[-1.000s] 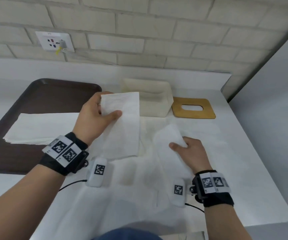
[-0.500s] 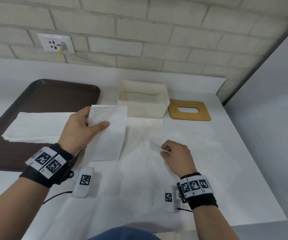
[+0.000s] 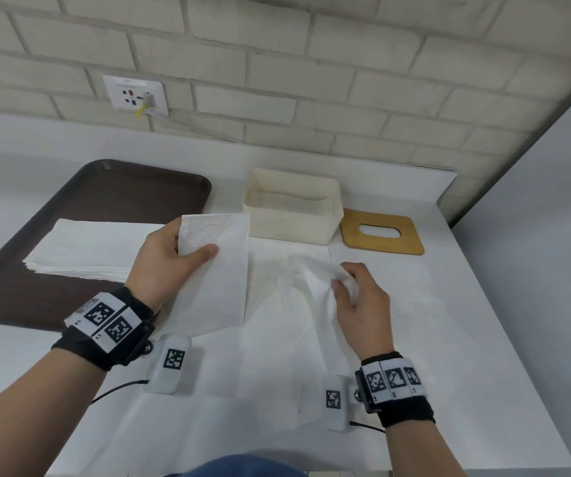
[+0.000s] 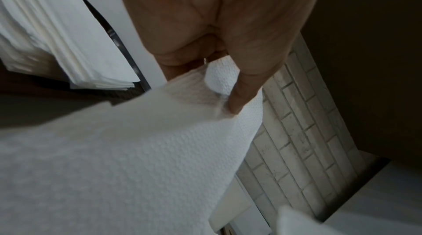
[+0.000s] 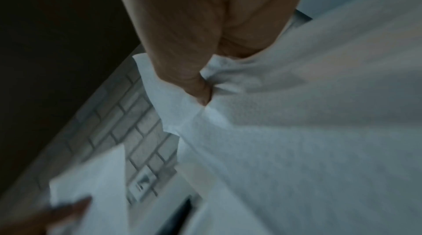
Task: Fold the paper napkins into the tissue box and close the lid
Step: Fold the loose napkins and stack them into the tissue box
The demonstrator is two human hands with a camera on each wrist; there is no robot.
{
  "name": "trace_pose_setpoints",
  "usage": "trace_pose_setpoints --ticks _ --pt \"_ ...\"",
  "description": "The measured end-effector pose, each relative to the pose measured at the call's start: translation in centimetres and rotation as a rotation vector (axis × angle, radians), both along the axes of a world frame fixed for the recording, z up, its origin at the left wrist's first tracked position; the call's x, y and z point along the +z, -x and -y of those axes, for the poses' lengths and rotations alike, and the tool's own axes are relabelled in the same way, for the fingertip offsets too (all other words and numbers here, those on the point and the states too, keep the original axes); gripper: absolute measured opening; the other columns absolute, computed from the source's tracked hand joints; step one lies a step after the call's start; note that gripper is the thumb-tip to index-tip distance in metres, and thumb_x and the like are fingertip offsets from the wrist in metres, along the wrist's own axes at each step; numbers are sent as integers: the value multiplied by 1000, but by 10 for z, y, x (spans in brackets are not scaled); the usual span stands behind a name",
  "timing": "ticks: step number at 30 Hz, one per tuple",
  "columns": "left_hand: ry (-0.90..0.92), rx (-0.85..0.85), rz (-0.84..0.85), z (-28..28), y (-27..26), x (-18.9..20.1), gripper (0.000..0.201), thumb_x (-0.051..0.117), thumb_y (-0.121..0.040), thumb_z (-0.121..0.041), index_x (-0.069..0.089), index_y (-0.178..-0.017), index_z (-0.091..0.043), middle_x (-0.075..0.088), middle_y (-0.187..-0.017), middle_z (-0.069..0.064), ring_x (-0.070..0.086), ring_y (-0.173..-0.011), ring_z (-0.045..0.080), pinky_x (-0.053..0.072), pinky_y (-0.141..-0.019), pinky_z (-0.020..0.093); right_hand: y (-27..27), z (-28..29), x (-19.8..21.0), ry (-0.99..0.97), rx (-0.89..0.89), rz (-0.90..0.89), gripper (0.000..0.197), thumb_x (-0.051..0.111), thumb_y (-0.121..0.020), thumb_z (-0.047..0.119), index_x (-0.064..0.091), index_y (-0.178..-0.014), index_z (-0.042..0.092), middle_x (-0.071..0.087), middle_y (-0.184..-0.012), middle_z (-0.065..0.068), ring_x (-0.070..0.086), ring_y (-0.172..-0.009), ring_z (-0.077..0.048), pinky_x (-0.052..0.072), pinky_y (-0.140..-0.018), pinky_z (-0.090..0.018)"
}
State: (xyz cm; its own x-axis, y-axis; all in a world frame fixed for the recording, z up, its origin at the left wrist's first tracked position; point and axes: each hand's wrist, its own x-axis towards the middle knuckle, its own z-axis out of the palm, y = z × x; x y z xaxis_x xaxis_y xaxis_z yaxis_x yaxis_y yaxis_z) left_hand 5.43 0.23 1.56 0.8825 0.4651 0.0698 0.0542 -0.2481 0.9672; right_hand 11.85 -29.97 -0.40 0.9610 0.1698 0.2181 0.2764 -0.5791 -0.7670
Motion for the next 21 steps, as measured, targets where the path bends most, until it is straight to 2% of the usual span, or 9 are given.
trace_pose_setpoints --ticks 2,3,6,8,10,12,14,17,21 --pt "-10 30 -11 -1 -1 -1 24 78 -92 -15 72 -115 -20 78 -103 -6 75 -95 15 60 -87 40 2 -1 19 -161 -46 -84 26 69 -97 20 59 -121 25 60 -110 18 56 -105 -5 40 -87 -9" --pt "-7 37 -16 -1 -2 -2 22 76 -93 -15 72 -113 -22 78 -101 -8 75 -93 13 60 -86 38 2 -2 28 -278 -41 -103 24 72 -95 19 59 -112 29 65 -109 18 60 -105 -5 45 -93 -19" --pt "-28 19 -31 2 -8 -5 15 73 -95 -18 73 -104 -30 78 -93 -16 74 -87 8 59 -81 33 6 -7 54 -702 15 -174 27 79 -85 10 69 -104 27 76 -111 0 71 -108 -21 55 -98 -42" --pt "-36 -12 -24 6 -14 -6 11 71 -97 -19 75 -103 -27 79 -92 -14 75 -86 10 58 -80 33 6 -10 68 -969 62 -247 34 76 -79 9 71 -110 23 76 -115 -8 71 -112 -27 57 -97 -42" --pt "-29 -44 -11 14 -21 -4 6 69 -99 -19 75 -98 -21 78 -85 -10 71 -76 7 56 -74 32 5 -14 78 -1106 106 -273 50 73 -78 9 63 -127 7 72 -124 -15 69 -115 -29 56 -100 -40" --pt "-23 -92 -15 26 -27 0 13 67 -101 -21 73 -90 -19 74 -75 -10 67 -66 8 53 -69 32 2 -20 82 -1131 100 -275 61 72 -80 9 54 -137 -3 67 -131 -20 67 -119 -31 54 -102 -41" --pt "11 -152 -34 38 -33 4 19 64 -102 -26 71 -87 -19 74 -75 -9 68 -67 11 54 -68 35 -3 -27 78 -1093 41 -269 57 73 -82 7 55 -135 -3 68 -129 -20 67 -119 -32 54 -103 -43" --pt "137 -241 -65 51 -38 5 29 57 -99 -38 71 -89 -15 75 -83 7 68 -72 21 51 -67 37 -14 -37 65 -995 -98 -247 38 74 -89 1 64 -125 7 75 -117 -8 72 -109 -24 55 -102 -45" --pt "343 -224 -111 63 -38 -1 35 52 -106 -36 63 -84 -12 57 -69 6 46 -57 22 33 -52 28 -26 -43 45 -919 -214 -256 28 76 -90 5 71 -113 20 78 -109 1 73 -105 -21 56 -101 -48"
